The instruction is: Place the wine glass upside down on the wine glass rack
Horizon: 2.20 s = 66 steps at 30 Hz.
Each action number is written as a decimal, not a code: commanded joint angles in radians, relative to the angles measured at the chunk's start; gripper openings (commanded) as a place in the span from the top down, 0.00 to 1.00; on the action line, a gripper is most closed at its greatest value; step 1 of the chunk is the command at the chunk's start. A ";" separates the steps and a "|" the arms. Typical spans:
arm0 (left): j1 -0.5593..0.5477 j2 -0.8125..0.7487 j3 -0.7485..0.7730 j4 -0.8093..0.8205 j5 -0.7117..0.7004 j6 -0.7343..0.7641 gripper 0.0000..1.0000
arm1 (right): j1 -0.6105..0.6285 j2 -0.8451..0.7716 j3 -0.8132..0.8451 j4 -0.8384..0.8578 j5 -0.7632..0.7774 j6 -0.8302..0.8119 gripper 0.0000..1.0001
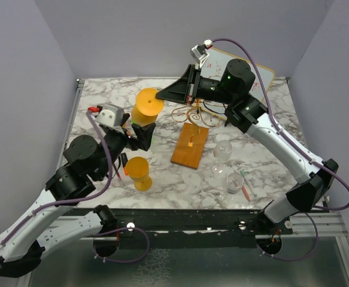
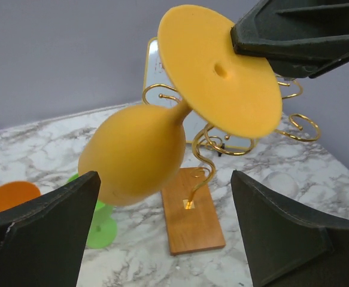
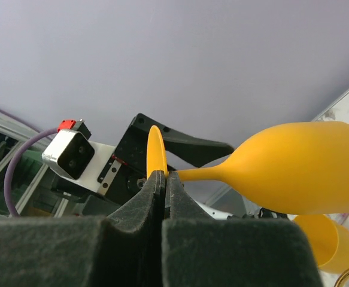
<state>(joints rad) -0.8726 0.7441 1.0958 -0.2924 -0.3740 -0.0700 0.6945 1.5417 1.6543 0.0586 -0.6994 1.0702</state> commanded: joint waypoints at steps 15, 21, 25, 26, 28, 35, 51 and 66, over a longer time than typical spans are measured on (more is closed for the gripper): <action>0.000 -0.035 0.147 -0.238 -0.125 -0.733 0.24 | 0.006 0.056 0.028 0.026 -0.054 -0.129 0.99; 0.000 -0.010 0.156 -0.227 -0.139 -0.732 0.46 | 0.005 0.036 0.012 -0.011 -0.073 -0.161 0.99; 0.000 0.000 0.155 -0.197 -0.077 -0.720 0.49 | 0.005 0.038 0.010 -0.015 -0.100 -0.162 0.99; 0.000 0.001 0.155 -0.189 -0.071 -0.720 0.50 | 0.005 0.040 0.009 -0.017 -0.110 -0.163 0.99; 0.000 0.001 0.153 -0.177 -0.071 -0.713 0.51 | 0.005 0.040 0.005 -0.015 -0.128 -0.165 0.99; 0.000 -0.004 0.131 -0.083 -0.031 -0.652 0.58 | 0.005 0.035 -0.007 -0.011 -0.181 -0.181 0.99; 0.000 0.089 0.204 -0.102 -0.013 -0.529 1.00 | 0.004 0.036 -0.002 -0.016 -0.187 -0.204 0.83; 0.000 0.202 0.350 0.037 -0.253 -0.234 1.00 | -0.043 -0.111 -0.105 -0.096 0.133 -0.325 0.29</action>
<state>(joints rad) -0.8680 0.9245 1.4071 -0.3443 -0.5472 -0.4122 0.6640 1.5166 1.5768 -0.0193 -0.7029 0.8074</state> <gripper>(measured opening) 0.005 0.700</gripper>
